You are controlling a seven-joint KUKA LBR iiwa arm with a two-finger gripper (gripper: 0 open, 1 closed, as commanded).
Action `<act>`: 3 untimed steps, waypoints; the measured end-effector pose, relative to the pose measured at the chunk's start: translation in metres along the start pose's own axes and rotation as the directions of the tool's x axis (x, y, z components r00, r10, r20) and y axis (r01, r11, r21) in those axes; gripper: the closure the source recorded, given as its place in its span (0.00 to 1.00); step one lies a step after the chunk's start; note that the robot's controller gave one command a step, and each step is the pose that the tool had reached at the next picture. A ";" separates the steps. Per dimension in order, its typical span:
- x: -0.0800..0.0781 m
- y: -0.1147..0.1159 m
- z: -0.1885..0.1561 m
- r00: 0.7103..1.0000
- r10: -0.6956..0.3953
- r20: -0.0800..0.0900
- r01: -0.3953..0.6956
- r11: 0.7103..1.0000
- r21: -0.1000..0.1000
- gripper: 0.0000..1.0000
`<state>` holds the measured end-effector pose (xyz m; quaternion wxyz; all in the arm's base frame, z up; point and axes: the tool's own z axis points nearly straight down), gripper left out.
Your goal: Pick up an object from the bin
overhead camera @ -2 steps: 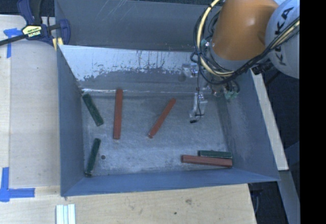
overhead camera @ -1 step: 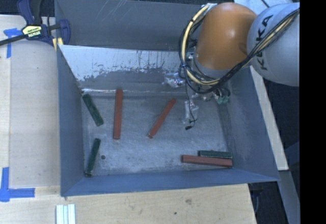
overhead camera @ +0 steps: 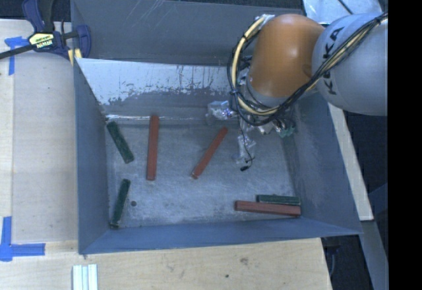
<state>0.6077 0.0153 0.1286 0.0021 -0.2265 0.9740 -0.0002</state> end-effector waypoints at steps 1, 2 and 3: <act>-0.003 0.008 0.049 0.946 -0.323 0.005 0.323 0.946 0.004 1.00; 0.000 0.010 0.058 0.939 -0.344 -0.002 0.344 0.939 -0.002 0.00; 0.000 0.010 0.057 0.940 -0.342 0.000 0.342 0.940 -0.003 1.00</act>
Offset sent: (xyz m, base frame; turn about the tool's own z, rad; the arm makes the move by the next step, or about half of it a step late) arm 0.0000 0.0000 0.0000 0.0000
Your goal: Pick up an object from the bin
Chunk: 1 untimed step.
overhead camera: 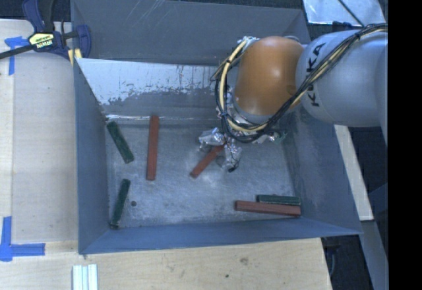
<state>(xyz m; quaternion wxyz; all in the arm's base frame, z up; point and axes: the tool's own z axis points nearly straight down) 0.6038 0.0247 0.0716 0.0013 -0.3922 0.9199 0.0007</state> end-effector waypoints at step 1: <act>0.000 0.000 0.000 1.000 0.000 0.000 0.000 1.000 0.000 1.00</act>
Offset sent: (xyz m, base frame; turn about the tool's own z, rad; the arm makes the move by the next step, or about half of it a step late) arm -0.0204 0.0225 0.1325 -0.0050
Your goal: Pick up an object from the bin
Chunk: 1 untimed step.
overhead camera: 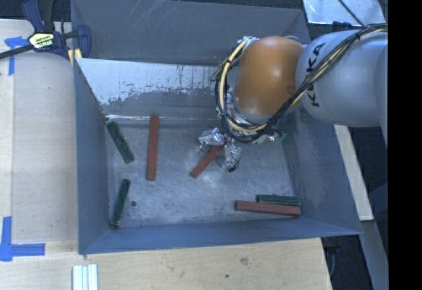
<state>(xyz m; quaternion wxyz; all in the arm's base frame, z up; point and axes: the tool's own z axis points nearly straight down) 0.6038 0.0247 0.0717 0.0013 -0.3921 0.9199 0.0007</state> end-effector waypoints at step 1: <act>-0.003 0.029 -0.133 1.000 -0.004 0.000 0.004 1.000 0.002 1.00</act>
Offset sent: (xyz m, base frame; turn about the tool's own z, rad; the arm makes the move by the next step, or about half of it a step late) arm 0.0000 0.0000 0.0000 0.0000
